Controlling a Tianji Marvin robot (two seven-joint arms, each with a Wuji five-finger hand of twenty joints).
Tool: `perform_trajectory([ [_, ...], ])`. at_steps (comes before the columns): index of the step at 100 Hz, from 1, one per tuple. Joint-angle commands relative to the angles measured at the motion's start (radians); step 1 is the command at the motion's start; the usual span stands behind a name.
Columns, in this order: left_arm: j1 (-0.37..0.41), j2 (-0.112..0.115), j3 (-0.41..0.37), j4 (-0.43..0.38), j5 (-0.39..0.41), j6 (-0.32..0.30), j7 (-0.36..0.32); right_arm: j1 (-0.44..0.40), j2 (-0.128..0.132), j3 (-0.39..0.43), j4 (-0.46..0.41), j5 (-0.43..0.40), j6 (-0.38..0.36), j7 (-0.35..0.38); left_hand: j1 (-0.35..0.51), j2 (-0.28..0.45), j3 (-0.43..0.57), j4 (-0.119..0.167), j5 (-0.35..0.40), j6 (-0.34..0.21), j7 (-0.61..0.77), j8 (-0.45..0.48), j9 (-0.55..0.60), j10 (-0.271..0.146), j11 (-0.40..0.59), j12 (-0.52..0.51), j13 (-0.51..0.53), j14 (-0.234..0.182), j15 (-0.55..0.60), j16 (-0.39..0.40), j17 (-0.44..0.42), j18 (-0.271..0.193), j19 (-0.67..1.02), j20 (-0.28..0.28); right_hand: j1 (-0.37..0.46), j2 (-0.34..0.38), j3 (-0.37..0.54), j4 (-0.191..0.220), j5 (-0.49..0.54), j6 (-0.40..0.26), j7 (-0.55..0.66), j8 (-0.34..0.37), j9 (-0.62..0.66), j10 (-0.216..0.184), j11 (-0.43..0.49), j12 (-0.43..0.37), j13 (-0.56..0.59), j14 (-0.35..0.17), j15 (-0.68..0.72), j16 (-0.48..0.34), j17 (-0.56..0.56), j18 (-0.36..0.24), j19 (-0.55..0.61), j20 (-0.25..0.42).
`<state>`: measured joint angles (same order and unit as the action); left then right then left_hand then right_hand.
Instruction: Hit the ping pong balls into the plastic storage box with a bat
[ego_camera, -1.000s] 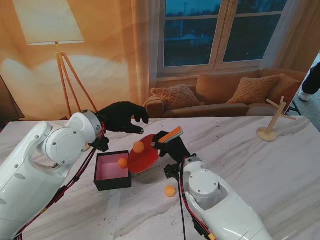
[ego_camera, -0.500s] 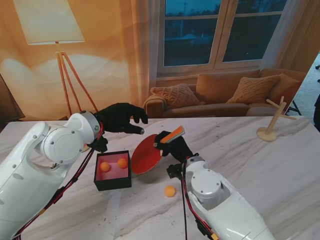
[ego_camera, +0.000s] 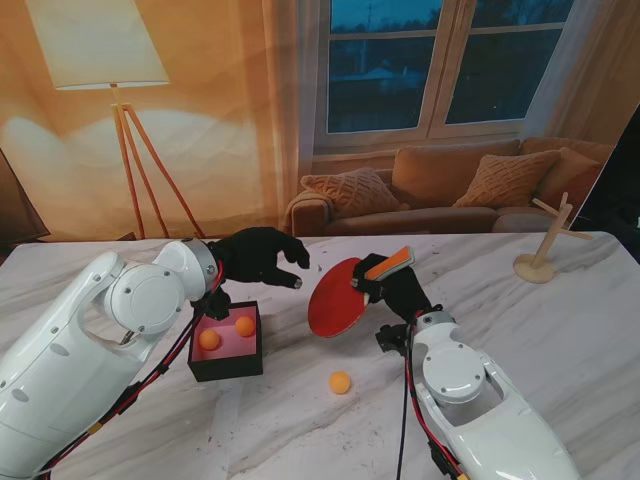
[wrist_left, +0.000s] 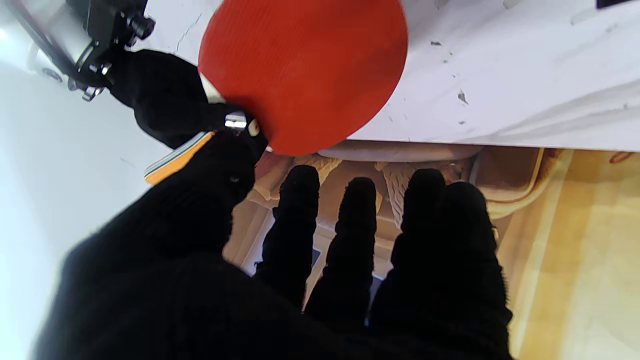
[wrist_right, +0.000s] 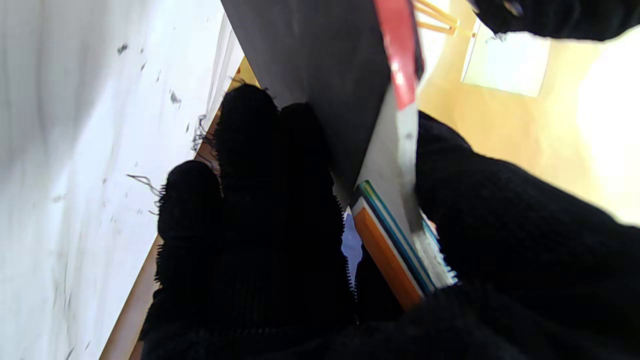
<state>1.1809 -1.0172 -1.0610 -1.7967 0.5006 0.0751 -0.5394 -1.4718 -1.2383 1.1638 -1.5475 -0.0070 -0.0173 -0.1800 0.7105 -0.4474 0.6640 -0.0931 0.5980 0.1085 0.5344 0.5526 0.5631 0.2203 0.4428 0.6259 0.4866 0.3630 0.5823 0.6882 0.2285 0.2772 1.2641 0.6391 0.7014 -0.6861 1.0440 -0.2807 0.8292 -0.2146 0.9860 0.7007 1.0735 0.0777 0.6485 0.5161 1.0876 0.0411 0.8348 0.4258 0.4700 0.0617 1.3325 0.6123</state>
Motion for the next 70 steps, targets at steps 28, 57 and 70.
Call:
perform_trajectory([
  [28, -0.033, -0.015, 0.093, 0.100, -0.066, 0.000, 0.008, -0.068, 0.032, 0.098, -0.053, -0.075, 0.003, 0.008, 0.003, 0.033, -0.028, 0.030, -0.036, 0.020, -0.077, -0.049, -0.043, -0.004, -0.039, -0.051, -0.010, 0.072, -0.010, -0.015, -0.003, -0.014, -0.003, 0.033, 0.149, 0.089, 0.176, 0.037, 0.223, -0.006, 0.135, 0.070, 0.055, -0.228, 0.028, -0.010, -0.064, -0.083, -0.036, -0.002, -0.019, -0.023, 0.009, 0.016],
  [57, -0.049, -0.028, 0.177, 0.181, -0.144, -0.001, 0.037, -0.104, 0.035, 0.150, -0.064, -0.109, -0.011, -0.007, -0.018, 0.052, -0.094, 0.034, -0.101, 0.025, -0.193, -0.102, -0.148, -0.002, -0.133, -0.144, -0.051, 0.107, -0.060, -0.057, -0.023, 0.003, -0.005, 0.049, 0.150, 0.087, 0.178, 0.036, 0.222, -0.001, 0.134, 0.060, 0.054, -0.223, 0.028, -0.012, -0.067, -0.079, -0.032, -0.006, -0.022, -0.023, 0.011, 0.015],
  [70, -0.054, -0.031, 0.216, 0.207, -0.160, -0.019, 0.045, -0.120, 0.039, 0.171, -0.067, -0.127, -0.020, -0.008, -0.017, 0.060, -0.116, 0.037, -0.135, 0.020, -0.229, -0.113, -0.258, -0.011, -0.195, -0.197, -0.122, 0.120, -0.131, -0.104, -0.048, 0.009, -0.034, 0.046, 0.149, 0.087, 0.178, 0.035, 0.223, 0.001, 0.135, 0.056, 0.052, -0.217, 0.027, -0.014, -0.067, -0.080, -0.030, -0.008, -0.022, -0.022, 0.014, 0.015],
])
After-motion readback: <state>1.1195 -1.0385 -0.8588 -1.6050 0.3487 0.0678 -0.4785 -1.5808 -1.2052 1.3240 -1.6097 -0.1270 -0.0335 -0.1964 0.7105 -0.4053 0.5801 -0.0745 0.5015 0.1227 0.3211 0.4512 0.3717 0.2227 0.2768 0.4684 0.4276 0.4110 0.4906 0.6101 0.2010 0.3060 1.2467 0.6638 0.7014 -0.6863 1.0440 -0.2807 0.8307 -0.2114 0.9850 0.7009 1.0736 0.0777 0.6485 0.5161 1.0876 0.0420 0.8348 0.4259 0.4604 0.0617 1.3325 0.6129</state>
